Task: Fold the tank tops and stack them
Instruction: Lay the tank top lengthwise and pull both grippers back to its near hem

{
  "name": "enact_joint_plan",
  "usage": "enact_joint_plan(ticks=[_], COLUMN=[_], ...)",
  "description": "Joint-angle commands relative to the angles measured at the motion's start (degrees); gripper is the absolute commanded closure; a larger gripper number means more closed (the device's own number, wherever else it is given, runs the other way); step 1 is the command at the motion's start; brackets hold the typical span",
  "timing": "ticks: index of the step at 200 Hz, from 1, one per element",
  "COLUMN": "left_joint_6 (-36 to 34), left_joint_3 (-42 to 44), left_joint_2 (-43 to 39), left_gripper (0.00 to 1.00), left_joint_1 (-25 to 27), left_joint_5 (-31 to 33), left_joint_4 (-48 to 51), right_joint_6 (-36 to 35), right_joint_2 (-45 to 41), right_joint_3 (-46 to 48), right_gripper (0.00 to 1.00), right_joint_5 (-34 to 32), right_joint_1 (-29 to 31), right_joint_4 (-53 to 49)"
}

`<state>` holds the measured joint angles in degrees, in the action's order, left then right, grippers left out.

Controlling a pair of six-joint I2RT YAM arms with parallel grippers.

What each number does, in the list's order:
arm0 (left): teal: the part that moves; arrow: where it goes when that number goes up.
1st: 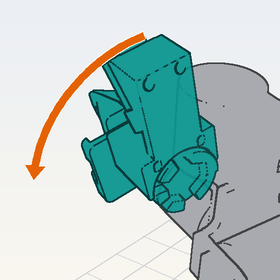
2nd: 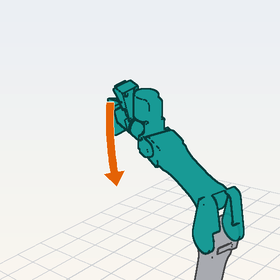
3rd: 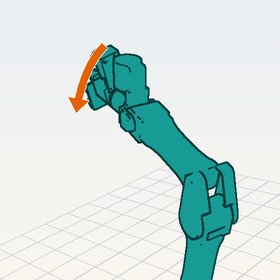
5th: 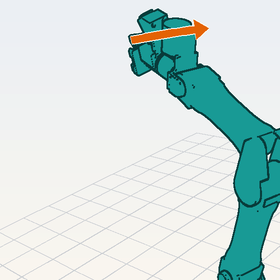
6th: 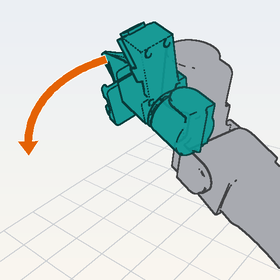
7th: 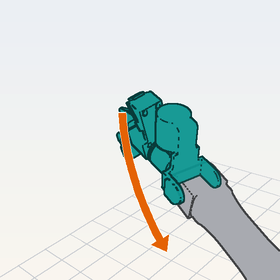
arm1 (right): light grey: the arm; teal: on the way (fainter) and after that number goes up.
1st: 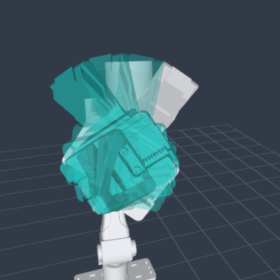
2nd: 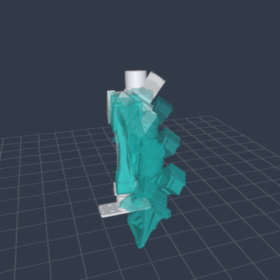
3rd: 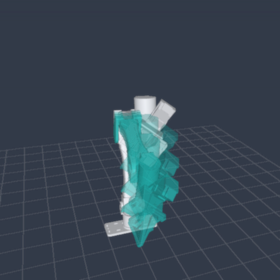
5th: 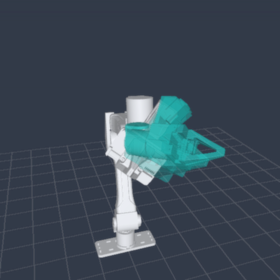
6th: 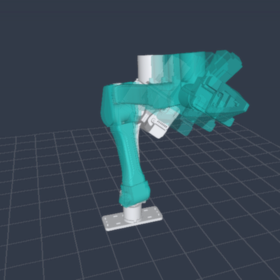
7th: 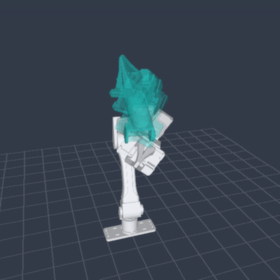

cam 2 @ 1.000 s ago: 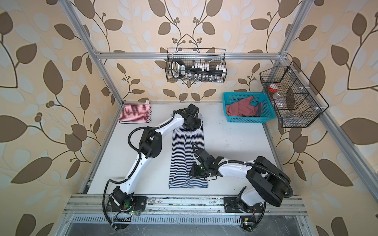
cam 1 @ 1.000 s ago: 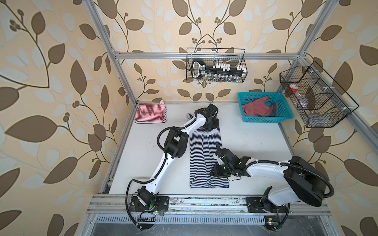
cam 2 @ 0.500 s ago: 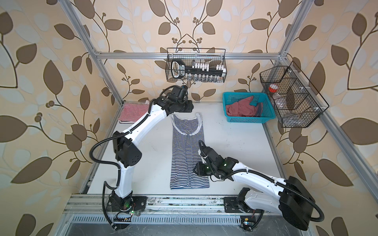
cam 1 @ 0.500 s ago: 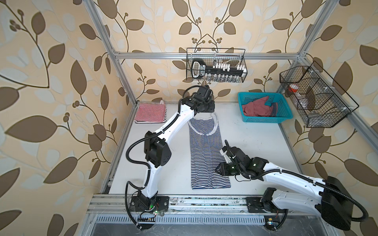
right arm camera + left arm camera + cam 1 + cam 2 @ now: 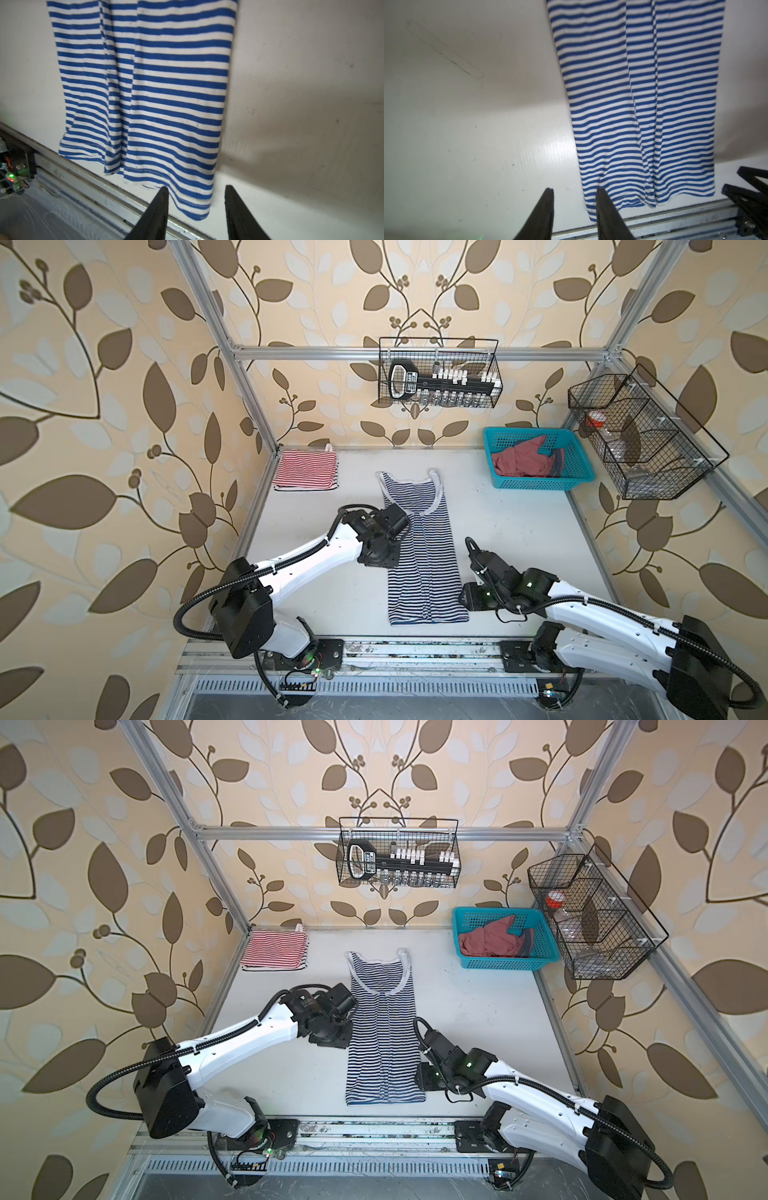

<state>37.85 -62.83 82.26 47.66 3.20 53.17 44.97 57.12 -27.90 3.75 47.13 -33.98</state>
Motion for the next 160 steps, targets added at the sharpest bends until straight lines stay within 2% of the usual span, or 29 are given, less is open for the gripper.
enact_joint_plan(ticks=[1,44,99,160], left_joint_6=[8.61,15.8,19.72,22.58], left_joint_3=[3.48,11.68,16.4,19.12], left_joint_2=[-0.26,-0.76,-2.28,-1.96], left_gripper=[0.61,0.59,0.56,0.55], left_joint_1=[2.94,7.87,10.14,12.04], left_joint_5=[1.99,-3.39,-7.67,-8.57], left_joint_4=[1.6,-5.15,-11.39,-14.22], right_joint_6=[2.08,3.54,3.41,4.41], right_joint_2=[-0.69,-0.11,0.08,-0.47], right_joint_3=[2.24,5.36,5.92,8.11], right_gripper=[0.55,0.54,0.54,0.55], right_joint_5=[-0.99,2.06,3.28,4.82], right_joint_1=[-0.03,0.06,0.12,0.94], right_joint_4=[-1.03,3.71,4.6,5.48])
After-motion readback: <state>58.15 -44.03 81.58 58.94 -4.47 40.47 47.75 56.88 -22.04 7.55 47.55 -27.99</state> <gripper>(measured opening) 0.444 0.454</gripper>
